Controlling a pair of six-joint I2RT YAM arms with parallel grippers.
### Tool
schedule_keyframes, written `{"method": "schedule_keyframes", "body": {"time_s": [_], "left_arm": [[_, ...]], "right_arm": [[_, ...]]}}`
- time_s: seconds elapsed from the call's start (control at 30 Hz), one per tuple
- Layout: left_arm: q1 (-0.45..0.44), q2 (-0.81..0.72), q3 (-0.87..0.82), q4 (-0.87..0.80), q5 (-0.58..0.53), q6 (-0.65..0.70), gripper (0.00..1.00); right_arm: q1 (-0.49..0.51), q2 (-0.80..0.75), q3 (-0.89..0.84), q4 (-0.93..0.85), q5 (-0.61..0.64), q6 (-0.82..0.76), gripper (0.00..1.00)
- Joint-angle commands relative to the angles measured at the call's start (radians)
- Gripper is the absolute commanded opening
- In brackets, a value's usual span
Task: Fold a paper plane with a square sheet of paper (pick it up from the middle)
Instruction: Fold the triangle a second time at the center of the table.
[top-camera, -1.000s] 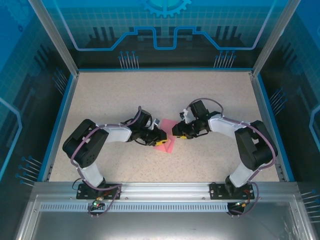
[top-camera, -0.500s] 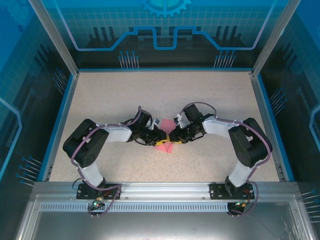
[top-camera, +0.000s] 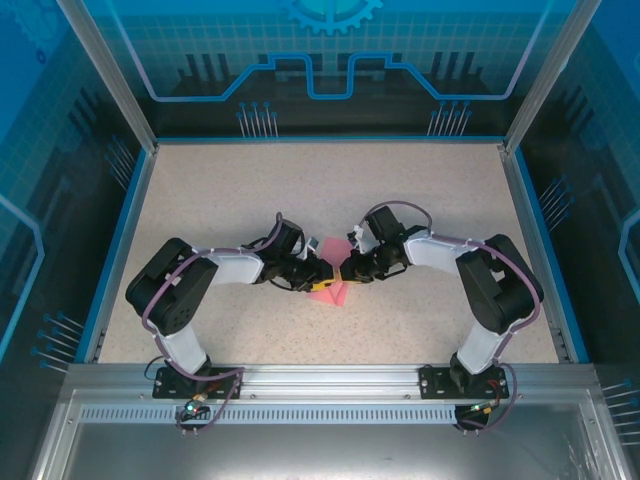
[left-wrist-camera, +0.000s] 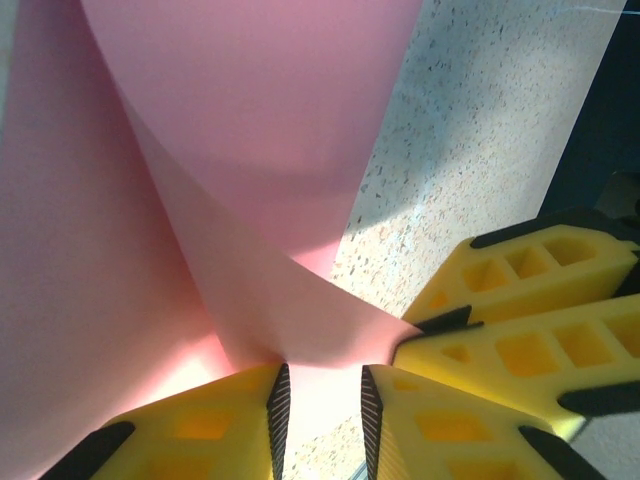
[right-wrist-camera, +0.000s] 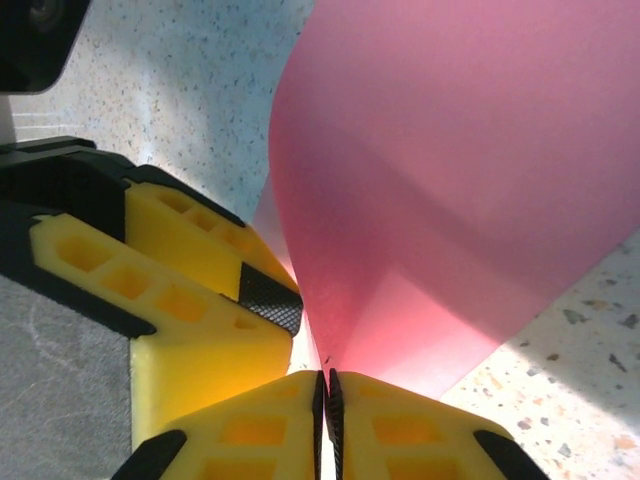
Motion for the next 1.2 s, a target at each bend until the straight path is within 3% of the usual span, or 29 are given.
{"method": "schedule_keyframes", "body": {"time_s": [0.0,1.17], "left_arm": [[-0.013,-0.02,0.027,0.03,0.026,-0.003,0.29],[-0.043,0.056,0.107,-0.06,-0.016,0.024,0.17]], "right_arm": [[0.0,0.025,0.029,-0.039,0.05,-0.014,0.13],[-0.008,0.126,0.136,-0.139,0.136,-0.099,0.12]]}}
